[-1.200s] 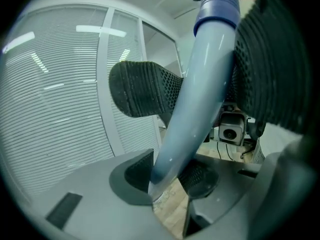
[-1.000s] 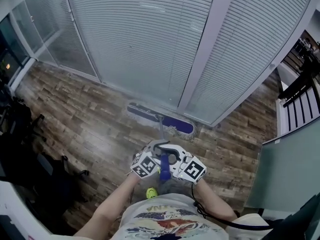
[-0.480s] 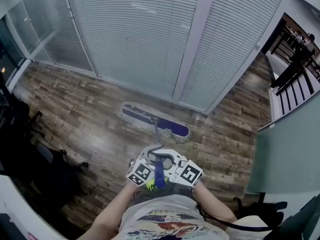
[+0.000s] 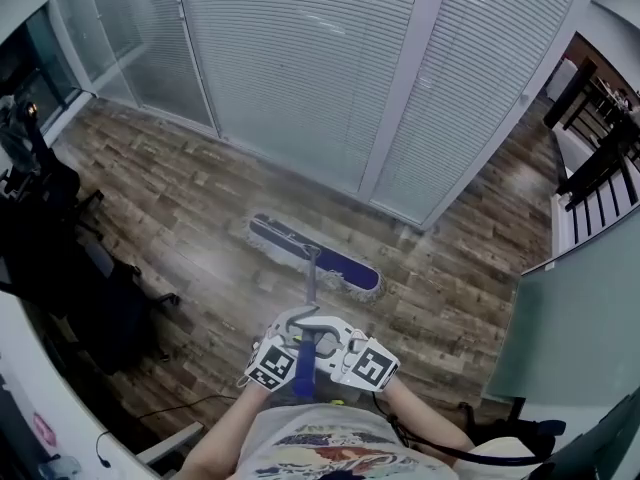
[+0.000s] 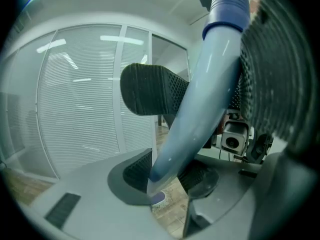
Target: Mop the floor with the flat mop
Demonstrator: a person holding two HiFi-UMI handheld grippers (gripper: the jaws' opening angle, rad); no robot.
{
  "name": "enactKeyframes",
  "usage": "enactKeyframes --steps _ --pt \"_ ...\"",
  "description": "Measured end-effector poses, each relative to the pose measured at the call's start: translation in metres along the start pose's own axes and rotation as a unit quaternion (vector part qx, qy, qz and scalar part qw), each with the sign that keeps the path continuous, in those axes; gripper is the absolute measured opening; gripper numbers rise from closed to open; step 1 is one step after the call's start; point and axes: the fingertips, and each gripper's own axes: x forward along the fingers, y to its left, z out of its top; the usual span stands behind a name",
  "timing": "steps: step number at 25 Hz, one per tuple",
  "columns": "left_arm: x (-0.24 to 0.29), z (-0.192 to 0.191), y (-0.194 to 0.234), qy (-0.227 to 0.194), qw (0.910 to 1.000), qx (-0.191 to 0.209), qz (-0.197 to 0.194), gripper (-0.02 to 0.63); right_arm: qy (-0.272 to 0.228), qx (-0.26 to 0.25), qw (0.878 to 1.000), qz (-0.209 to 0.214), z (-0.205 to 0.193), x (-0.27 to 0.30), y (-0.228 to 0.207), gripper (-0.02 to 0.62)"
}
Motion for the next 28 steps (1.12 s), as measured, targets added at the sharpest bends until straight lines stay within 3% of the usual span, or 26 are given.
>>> enactKeyframes --steps 10,15,20,28 --pt "-0.041 -0.017 -0.168 0.015 0.998 -0.013 0.06 0.117 -0.007 -0.015 0.998 0.055 -0.017 -0.091 0.162 0.16" --pt "-0.062 -0.013 -0.225 0.023 0.9964 -0.024 0.078 0.117 -0.015 -0.013 0.997 0.078 -0.009 -0.12 0.218 0.16" --pt "-0.07 -0.015 -0.244 0.025 0.995 -0.03 0.092 0.117 -0.02 -0.015 0.996 0.09 -0.008 -0.13 0.238 0.16" --pt "-0.052 -0.012 -0.224 0.027 0.9927 -0.029 0.113 0.115 -0.019 -0.025 0.991 0.134 -0.014 -0.131 0.216 0.16"
